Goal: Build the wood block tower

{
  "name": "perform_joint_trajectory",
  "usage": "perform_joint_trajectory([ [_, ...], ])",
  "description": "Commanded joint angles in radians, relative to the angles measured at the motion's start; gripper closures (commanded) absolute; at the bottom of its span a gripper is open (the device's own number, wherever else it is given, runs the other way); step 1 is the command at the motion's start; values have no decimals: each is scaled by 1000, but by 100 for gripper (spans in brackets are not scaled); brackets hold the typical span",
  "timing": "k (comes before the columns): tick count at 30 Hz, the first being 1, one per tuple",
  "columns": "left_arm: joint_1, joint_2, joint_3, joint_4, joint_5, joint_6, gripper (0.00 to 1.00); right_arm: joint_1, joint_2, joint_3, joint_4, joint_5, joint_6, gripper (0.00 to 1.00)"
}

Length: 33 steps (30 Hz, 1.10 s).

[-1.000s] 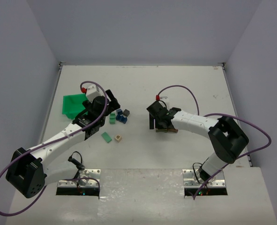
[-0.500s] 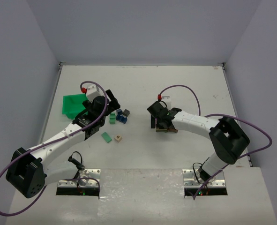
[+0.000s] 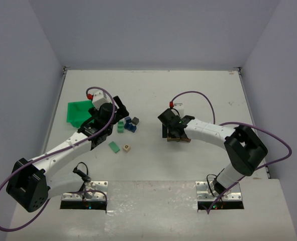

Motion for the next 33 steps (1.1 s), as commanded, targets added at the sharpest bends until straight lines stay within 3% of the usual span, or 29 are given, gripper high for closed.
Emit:
perform_joint_trajectory([
  [1,-9,-7,11,36,4,13,0,-4,-9,14,1,33,21,18],
  [33,-8,-14,4,41,19,11,0,-4,-68,2,-5,-112,134,16],
])
